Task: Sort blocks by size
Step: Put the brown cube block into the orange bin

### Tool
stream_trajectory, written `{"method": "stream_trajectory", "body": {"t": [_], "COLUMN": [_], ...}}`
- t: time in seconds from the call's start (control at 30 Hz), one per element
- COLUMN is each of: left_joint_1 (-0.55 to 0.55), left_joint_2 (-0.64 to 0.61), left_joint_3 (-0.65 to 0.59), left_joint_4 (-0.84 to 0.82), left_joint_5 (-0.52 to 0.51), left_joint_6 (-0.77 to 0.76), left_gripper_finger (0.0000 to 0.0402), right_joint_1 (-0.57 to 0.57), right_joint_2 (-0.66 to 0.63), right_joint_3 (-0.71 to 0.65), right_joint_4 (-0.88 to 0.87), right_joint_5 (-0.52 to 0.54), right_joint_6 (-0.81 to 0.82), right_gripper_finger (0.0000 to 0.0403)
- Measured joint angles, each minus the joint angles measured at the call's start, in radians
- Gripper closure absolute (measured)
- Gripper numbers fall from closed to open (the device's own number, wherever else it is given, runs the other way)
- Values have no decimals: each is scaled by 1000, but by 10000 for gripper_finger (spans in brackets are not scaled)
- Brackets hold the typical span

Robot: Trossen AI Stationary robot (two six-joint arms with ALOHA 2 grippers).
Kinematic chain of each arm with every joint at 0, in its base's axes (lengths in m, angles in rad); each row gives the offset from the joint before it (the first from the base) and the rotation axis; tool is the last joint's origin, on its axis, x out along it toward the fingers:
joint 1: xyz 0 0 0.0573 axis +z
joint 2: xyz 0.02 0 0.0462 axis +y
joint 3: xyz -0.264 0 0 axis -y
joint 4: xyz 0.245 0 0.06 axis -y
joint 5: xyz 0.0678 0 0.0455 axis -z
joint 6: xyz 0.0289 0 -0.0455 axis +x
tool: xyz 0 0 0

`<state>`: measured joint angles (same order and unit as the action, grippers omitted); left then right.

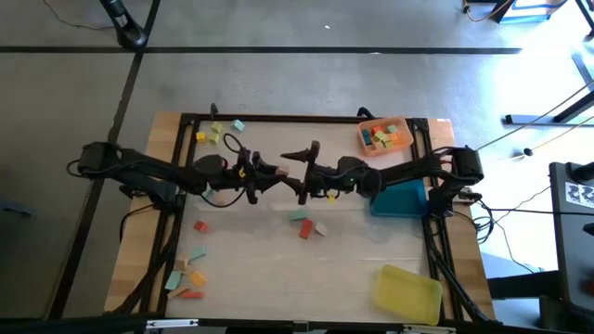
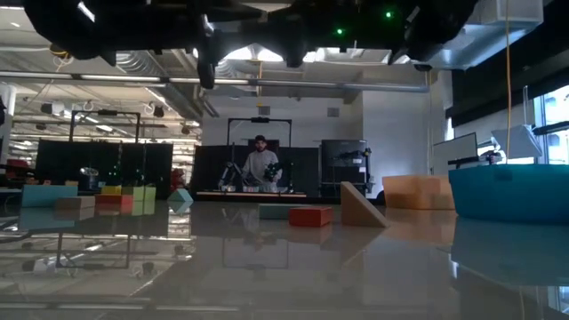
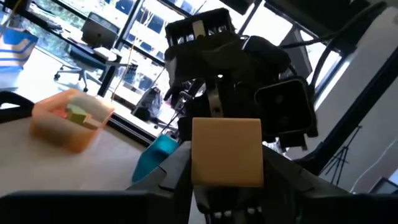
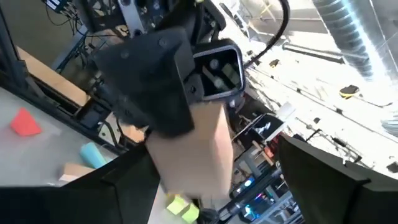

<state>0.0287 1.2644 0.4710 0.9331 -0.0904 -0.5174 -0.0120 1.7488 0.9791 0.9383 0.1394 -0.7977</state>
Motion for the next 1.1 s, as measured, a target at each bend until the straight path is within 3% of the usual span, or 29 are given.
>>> {"method": "stream_trajectory", "body": {"t": [0.2,0.47,0.77,0.93,1.1], "left_joint_1": [-5,0,8,10,15], "left_joint_2": [16,16,15,-35,-145], "left_joint_3": [8,10,9,8,8], "left_joint_4": [2,1,-12,-62,-236], "left_joint_5": [0,-6,9,7,0], "left_joint_6": [1,-21,7,73,166], "left_gripper_finger": [277,267,227,216,216], "right_joint_1": [0,3,42,78,130], "right_joint_2": [3,3,3,-24,-106], "right_joint_3": [5,5,5,5,5], "right_joint_4": [-12,-34,-44,-58,-135], "right_joint_5": [8,16,58,175,334], "right_joint_6": [-13,-34,-97,-118,-183], "right_gripper_finger": [127,274,274,272,272]}}
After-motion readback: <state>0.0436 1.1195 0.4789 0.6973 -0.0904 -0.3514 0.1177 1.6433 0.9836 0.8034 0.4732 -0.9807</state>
